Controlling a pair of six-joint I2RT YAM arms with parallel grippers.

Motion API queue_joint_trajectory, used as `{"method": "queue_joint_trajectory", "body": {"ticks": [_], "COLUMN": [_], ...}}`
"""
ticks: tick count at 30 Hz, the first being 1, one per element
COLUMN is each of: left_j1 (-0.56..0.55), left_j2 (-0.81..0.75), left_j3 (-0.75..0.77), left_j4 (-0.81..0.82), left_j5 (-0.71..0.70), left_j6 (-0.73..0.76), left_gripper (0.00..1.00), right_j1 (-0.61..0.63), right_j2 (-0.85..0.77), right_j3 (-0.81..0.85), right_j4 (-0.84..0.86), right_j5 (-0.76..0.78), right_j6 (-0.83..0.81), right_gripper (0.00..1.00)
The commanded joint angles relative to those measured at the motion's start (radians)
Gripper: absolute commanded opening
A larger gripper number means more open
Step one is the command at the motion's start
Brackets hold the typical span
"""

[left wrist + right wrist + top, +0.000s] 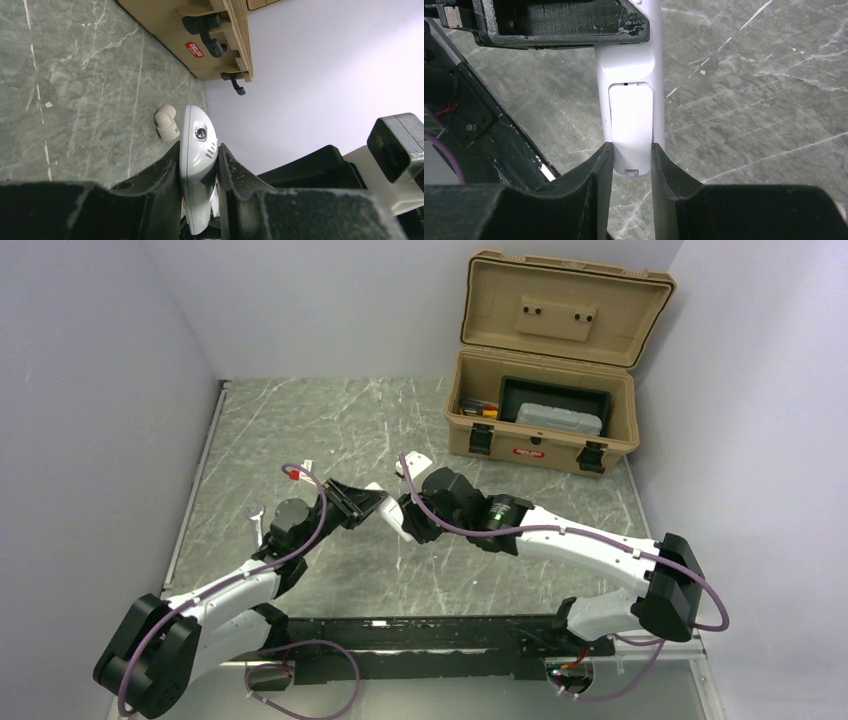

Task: Load the batteries into the remote control
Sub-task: Load the battery cover into the remote control.

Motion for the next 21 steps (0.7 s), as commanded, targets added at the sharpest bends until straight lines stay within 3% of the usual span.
{"method": "queue_joint_trajectory", "body": {"ticks": [1,12,21], "left_j1": [-0.011,-0.010,-0.011], "left_j2": [0.006,0.014,0.038], "left_j3": [0.033,0.023,0.015], "left_j4": [0.099,0.121,0.155], "left_j5": [0.017,0.019,0.025], "left_j6": [-0.017,-0.032,-0.057], "left_gripper": [0.00,0.00,0.00], "right_j1": [0.004,0.004,0.005], "right_j2": [0.009,-0.005,-0.025], "right_j3": [0.052,0.045,0.028], "right_j4": [0.019,0.018,0.032], "right_j5": [0.023,0.024,0.024], "right_j6": [0.007,0.007,0.006], "right_gripper": [0.30,0.38,0.34]}}
